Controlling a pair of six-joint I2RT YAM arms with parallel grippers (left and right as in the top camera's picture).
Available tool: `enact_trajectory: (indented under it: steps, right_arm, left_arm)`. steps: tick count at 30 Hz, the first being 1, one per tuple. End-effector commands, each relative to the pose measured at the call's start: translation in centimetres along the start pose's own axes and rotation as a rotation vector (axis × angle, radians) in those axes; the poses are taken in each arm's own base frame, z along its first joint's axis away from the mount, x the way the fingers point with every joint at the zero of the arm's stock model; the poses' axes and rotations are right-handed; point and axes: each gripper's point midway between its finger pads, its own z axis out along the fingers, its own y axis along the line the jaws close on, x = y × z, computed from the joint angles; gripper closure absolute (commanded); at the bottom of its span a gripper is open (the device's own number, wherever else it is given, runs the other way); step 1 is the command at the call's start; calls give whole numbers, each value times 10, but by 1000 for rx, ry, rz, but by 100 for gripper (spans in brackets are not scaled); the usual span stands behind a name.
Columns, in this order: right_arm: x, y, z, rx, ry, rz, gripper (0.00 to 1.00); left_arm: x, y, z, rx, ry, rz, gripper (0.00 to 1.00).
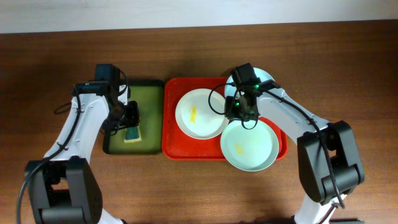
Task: Clean dirty plates on tray and stack at the side
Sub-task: 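Reach the right gripper to the white plate rim and grip it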
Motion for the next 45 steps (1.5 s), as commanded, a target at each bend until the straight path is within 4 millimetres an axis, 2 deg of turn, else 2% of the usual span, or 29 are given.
enact_trajectory:
  steps: [1,4,8,12,22,25,28,29,35,37,41,43,45]
  right_arm:
    - [-2,-3,2,18,-14,9,80]
    - [-1,-2,10,4,-31,22,80]
    - [-1,-1,10,3,-32,21,84]
    - [3,7,11,6,-35,-5,84]
    - [2,3,12,29,-39,-4,84]
    - [4,1,20,36,-26,-2,83]
    - [1,3,22,22,-35,-4,88]
    - [1,3,22,21,-36,-4,96]
    - [5,11,22,-25,-11,7,96]
    - [5,11,22,-25,-11,7,96]
    - [5,11,22,-25,-11,7,96]
    - [5,11,22,-24,-11,7,96]
    - [5,11,22,-24,-11,7,96]
  left_arm:
    - [-3,0,-1,-9,-6,4,61]
    - [-3,1,-1,-10,-5,4,60]
    - [-3,1,-1,-10,-5,4,60]
    - [-3,1,-1,-10,-5,4,60]
    - [-2,1,-1,-10,-1,4,59]
    - [-2,1,-1,-10,-1,4,59]
    - [-2,1,-1,-10,-2,4,59]
    - [-3,1,-1,-10,-5,4,59]
    - [-2,1,0,-12,-1,4,58]
    - [-2,7,5,-48,8,2,58]
    - [0,14,31,-81,65,-1,61]
    - [-4,16,43,-88,68,-1,62]
    - [-10,15,47,-84,51,0,62]
